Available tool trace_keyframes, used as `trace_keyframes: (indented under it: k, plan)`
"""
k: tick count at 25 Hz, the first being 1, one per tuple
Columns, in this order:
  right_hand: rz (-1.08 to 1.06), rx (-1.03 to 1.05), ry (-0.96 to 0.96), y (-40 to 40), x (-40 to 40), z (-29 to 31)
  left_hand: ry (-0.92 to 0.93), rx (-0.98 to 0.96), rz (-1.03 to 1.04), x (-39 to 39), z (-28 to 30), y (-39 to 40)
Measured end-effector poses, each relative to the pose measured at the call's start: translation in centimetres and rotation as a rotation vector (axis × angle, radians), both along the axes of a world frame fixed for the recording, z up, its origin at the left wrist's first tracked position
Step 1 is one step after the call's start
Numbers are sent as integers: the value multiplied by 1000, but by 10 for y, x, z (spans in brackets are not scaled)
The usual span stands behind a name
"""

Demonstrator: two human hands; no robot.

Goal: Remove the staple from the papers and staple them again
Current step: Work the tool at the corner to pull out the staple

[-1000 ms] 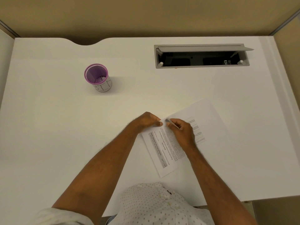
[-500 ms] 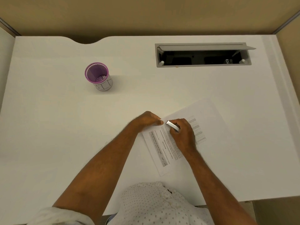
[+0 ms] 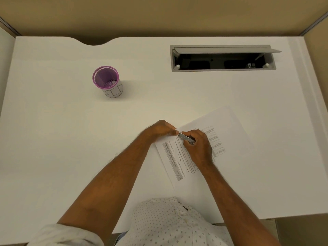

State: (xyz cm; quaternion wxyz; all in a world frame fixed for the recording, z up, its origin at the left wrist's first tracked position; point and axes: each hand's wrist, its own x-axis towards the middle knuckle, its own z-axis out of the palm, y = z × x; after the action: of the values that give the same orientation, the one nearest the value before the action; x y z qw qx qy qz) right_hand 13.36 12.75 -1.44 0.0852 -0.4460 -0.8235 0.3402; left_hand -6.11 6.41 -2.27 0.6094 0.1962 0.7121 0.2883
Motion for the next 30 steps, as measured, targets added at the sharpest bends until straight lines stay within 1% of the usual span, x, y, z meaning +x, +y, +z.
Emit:
trace_keyframes:
  k: [7, 11, 12, 15, 17, 22, 30]
  plan:
    - [-10, -20, 29, -2, 0, -5, 1, -22, 37, 3, -2, 0]
    - [106, 9, 54, -8, 5, -4, -18, -10, 69, 2, -3, 0]
    - [96, -25, 72, -9, 5, -2, -25, -7, 69, 1, -2, 0]
    - [-29, -191, 137, 4, 8, 0, -41, 28, 25, -1, 1, -4]
    - [-48, -223, 124, 12, 10, 3, -41, 67, -13, -1, 2, -5]
    - [-1, -182, 38, 10, 5, 4, -29, 93, -27, -1, 5, -5]
    - [20, -184, 56, 12, 4, 5, -10, 82, -25, -2, -4, -2]
